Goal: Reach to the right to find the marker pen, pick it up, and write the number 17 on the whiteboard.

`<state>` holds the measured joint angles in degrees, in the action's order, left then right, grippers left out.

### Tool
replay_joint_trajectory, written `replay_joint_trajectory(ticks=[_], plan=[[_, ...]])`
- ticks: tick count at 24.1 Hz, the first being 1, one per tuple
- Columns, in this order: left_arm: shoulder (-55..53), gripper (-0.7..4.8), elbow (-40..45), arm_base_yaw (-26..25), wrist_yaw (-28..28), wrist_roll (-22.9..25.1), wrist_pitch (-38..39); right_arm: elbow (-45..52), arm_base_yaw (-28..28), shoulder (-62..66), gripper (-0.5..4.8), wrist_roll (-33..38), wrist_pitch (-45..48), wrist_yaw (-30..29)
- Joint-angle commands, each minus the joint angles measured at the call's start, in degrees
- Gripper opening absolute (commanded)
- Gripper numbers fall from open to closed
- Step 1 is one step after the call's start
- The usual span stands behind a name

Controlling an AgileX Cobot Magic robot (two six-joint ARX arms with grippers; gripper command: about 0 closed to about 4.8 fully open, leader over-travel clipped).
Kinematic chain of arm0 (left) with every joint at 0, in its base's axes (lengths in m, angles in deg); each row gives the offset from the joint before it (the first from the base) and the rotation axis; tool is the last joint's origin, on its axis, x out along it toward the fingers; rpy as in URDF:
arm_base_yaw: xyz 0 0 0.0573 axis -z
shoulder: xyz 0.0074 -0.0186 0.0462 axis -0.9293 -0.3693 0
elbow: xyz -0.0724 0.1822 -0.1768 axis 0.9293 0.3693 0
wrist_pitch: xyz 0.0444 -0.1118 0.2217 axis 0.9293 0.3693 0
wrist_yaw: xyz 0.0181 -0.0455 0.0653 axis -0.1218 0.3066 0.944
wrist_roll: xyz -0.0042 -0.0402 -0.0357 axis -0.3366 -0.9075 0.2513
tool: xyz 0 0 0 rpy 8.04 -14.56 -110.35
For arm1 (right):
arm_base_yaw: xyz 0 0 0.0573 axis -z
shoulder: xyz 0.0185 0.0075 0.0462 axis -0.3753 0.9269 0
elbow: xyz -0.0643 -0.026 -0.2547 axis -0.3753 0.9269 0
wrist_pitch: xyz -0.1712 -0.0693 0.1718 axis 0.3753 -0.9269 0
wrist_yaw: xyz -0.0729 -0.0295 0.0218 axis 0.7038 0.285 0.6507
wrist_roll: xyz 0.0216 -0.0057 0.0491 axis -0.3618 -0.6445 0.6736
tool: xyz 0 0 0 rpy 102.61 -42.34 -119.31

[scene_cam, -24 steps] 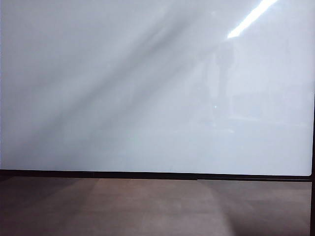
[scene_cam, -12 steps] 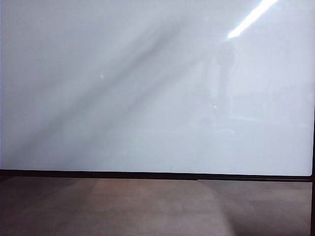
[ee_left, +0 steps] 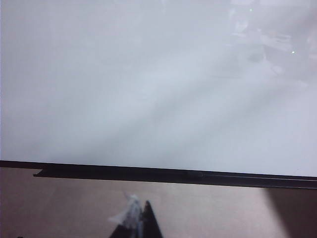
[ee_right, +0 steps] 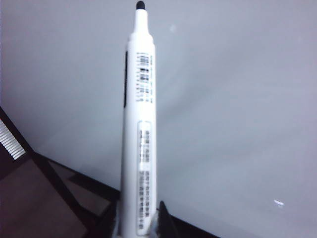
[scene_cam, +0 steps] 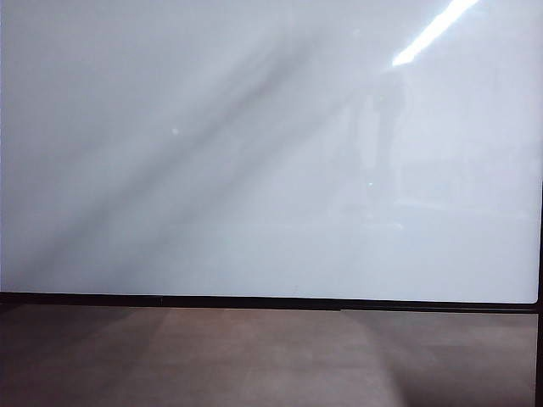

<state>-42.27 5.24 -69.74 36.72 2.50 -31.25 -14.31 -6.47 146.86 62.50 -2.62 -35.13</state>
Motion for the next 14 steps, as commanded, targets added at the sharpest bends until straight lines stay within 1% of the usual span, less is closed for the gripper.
replay_joint_trajectory(ticks=[1,9,11,12,13,14], plan=[[0.0,-0.05,0.0,0.0,-0.2,0.1,-0.6,-0.1,0.0,-0.2,-0.05,-0.2,-0.2,-0.1],[0.0,-0.05,0.0,0.0,-0.2,0.1,-0.6,-0.1,0.0,-0.2,-0.05,-0.4,-0.5,-0.1],[0.0,-0.05,0.0,0.0,-0.2,0.1,-0.6,-0.1,0.3,-1.2,-0.05,-6.2,-3.5,0.9],[0.0,-0.05,0.0,0.0,-0.2,0.1,-0.6,0.0,0.7,-2.9,-0.04,-10.9,-8.3,5.9],[0.0,-0.05,0.0,0.0,-0.2,0.1,-0.6,0.2,0.7,-3.9,-0.04,-12.6,-10.6,9.4],[0.0,-0.05,0.0,0.0,-0.2,0.1,-0.6,2.1,1.0,-7.2,-0.05,-13.9,-13.8,18.0]])
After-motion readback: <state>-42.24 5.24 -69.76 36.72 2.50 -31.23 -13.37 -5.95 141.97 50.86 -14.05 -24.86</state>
